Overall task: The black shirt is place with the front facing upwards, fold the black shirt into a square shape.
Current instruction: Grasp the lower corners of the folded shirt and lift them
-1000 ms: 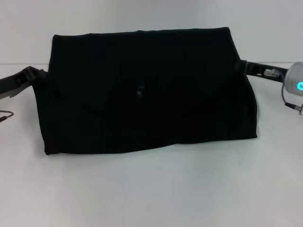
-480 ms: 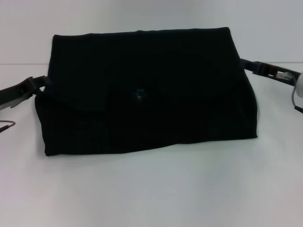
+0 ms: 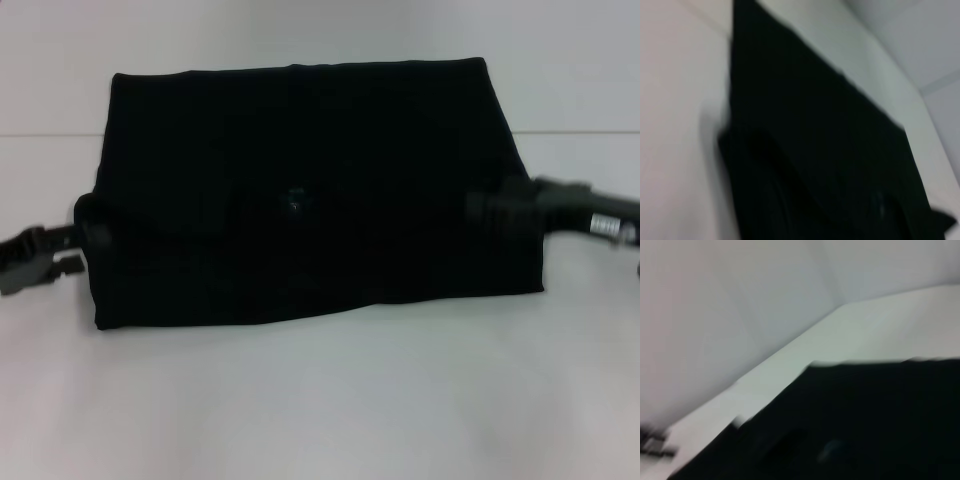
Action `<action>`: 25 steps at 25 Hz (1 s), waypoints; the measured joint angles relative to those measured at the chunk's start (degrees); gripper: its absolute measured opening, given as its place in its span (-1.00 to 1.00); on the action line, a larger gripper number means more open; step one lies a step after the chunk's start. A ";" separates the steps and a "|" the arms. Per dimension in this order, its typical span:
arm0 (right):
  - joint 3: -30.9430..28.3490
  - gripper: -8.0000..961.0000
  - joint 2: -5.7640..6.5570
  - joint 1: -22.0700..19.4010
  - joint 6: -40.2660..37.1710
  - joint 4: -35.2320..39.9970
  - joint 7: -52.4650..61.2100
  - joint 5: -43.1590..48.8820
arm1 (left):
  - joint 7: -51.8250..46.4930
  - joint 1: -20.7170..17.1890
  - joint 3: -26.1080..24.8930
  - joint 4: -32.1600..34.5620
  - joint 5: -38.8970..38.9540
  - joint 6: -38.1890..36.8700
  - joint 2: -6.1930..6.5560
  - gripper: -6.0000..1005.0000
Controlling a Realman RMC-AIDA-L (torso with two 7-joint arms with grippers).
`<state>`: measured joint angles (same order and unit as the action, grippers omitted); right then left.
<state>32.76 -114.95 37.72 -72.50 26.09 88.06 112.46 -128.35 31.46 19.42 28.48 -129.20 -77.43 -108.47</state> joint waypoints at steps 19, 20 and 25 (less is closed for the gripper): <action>3.91 0.90 -3.15 -3.13 -5.49 -0.20 -9.69 5.06 | -0.43 -1.13 6.22 3.03 -2.75 1.33 -1.72 0.52; 3.93 0.90 -3.16 -3.11 -5.49 -0.20 -9.63 5.06 | -0.46 -0.95 6.26 2.96 -2.90 1.55 -1.80 0.52; 3.93 0.90 -3.17 -3.25 -5.78 -0.03 -9.45 5.06 | -1.11 -0.59 6.39 1.89 -2.99 1.80 -1.71 0.52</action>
<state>36.69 -118.12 34.47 -78.28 26.06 78.60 117.52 -129.46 30.87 25.81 30.36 -132.19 -75.64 -110.18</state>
